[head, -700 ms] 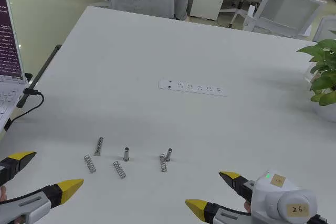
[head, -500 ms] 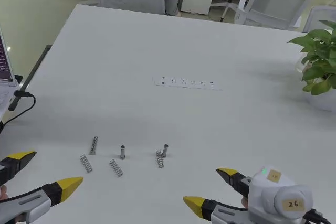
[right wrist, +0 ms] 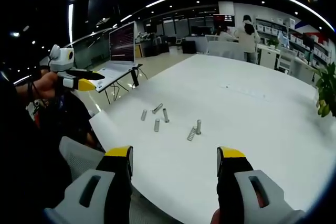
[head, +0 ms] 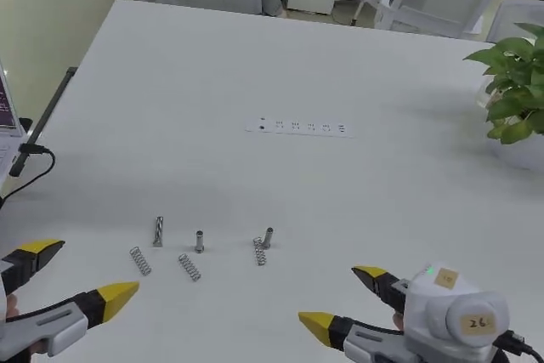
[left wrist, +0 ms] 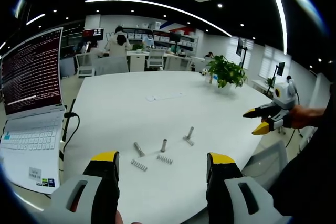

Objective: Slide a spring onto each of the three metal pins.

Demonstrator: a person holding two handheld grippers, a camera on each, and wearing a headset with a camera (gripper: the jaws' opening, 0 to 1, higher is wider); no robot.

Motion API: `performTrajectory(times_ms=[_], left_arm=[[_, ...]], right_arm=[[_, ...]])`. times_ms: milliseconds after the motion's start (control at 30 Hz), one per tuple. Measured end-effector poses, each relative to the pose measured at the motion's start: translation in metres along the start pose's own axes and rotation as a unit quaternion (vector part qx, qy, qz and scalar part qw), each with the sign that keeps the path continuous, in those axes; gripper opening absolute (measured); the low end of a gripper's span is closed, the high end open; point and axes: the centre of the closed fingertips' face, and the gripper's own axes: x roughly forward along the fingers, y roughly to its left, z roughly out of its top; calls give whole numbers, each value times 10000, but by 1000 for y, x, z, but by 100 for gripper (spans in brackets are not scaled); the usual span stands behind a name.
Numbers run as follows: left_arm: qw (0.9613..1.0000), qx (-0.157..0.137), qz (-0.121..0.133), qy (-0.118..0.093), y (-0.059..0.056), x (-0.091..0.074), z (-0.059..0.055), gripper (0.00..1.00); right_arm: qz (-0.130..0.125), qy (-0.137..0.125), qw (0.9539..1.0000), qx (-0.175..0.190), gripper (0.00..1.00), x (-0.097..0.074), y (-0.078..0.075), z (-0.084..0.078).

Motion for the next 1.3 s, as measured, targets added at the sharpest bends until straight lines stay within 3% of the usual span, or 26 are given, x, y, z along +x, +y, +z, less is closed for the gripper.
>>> performTrajectory(times_ms=[533,800,967,1300], left_arm=[[9999,35,-97,71,11,-2,-2,64],[9999,50,-90,-5,9,-2,2,64],[9999,60,-92,11,8,-3,-2,64],[9998,137,-151,35,6,-4,-5,66]], right_arm=[[0,125,9999,8,64,6,10,-4],[81,109,9999,-79,64,11,12,1],[116,184,9993,-313,65,13,14,3],[148,211,9987,-449,67,16,14,1]])
